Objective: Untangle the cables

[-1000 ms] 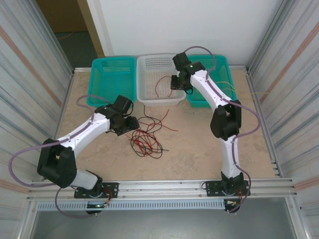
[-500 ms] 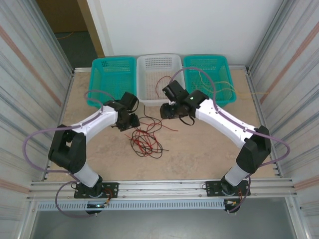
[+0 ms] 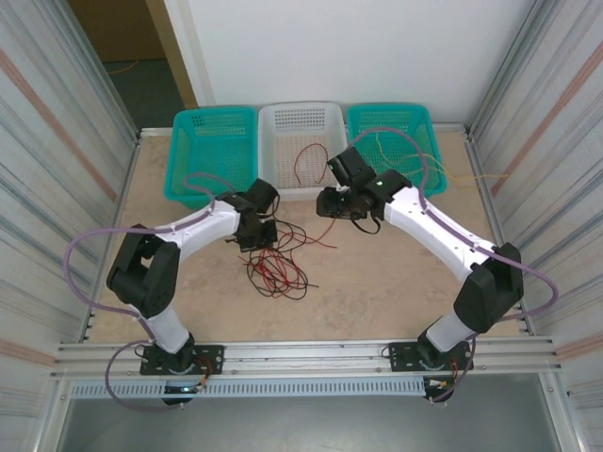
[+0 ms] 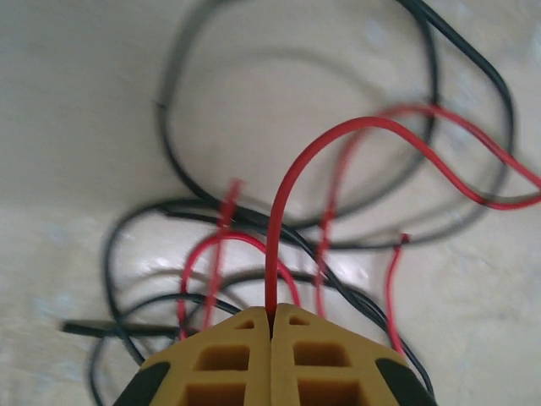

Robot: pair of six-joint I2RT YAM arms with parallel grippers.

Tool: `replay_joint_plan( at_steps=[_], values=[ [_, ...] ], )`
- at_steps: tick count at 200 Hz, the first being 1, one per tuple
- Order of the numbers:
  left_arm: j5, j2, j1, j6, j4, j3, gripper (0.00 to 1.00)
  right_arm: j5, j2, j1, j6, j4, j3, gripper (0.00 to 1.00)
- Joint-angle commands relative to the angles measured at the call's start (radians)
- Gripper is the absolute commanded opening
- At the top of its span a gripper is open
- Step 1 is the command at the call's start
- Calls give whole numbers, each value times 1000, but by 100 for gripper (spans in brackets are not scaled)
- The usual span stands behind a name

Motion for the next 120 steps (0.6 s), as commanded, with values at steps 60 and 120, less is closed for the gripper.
replay_joint_plan(
  at_steps=[60,120],
  values=[
    [153,-90,-148,-19,14,50,3,-91,-5,-35,24,45,-71,46],
    [60,-259,-38,-7,-104,14,54,-65,141,8,-4,-6,-4,47]
  ],
)
